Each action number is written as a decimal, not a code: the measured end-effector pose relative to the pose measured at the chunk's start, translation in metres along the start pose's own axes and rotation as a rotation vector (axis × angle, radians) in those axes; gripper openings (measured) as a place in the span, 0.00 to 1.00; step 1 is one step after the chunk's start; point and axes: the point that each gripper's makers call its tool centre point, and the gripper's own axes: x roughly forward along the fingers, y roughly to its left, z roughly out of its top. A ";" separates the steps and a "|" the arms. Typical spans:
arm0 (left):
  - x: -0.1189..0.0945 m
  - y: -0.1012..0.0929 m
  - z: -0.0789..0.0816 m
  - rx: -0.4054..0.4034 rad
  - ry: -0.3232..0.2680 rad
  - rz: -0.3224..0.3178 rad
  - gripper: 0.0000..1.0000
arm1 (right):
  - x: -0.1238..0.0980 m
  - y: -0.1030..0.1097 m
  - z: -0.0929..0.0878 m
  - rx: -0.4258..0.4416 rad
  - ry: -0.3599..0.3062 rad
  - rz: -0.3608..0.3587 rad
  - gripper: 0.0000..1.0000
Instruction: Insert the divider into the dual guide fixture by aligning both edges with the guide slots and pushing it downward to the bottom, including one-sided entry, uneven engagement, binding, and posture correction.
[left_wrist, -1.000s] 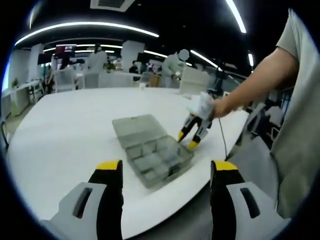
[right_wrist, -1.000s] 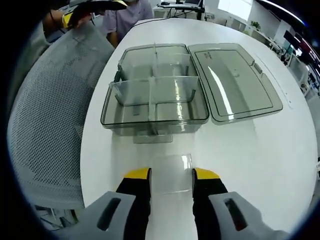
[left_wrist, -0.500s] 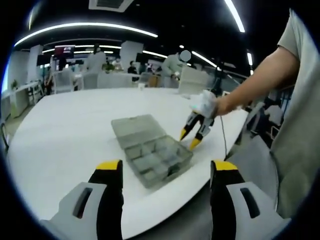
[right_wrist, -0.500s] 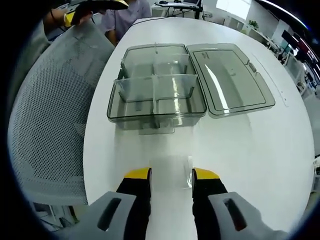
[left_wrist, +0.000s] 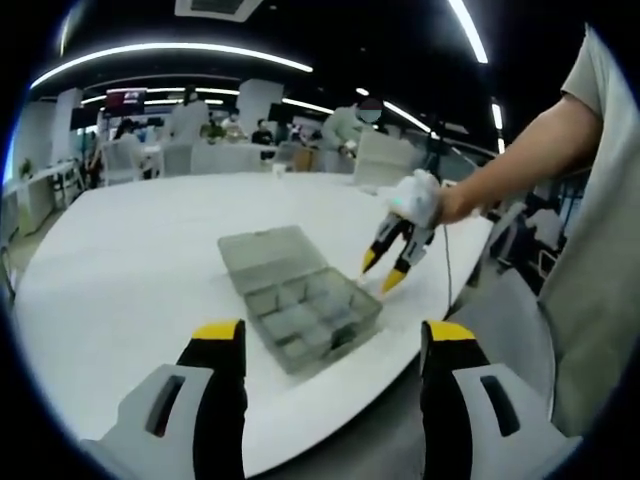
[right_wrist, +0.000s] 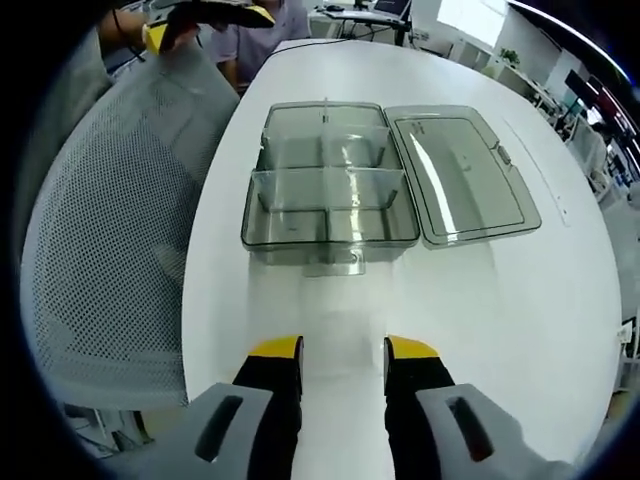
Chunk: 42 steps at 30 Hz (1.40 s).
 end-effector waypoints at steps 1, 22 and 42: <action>0.000 0.000 0.000 -0.003 0.004 -0.001 0.69 | -0.003 0.001 0.003 0.001 -0.004 -0.004 0.27; 0.049 -0.026 0.010 -0.102 0.063 -0.133 0.61 | -0.037 0.031 0.056 -0.120 -0.077 -0.054 0.27; 0.081 -0.042 0.013 -0.298 0.086 -0.206 0.39 | -0.054 0.053 0.112 -0.249 -0.134 -0.091 0.27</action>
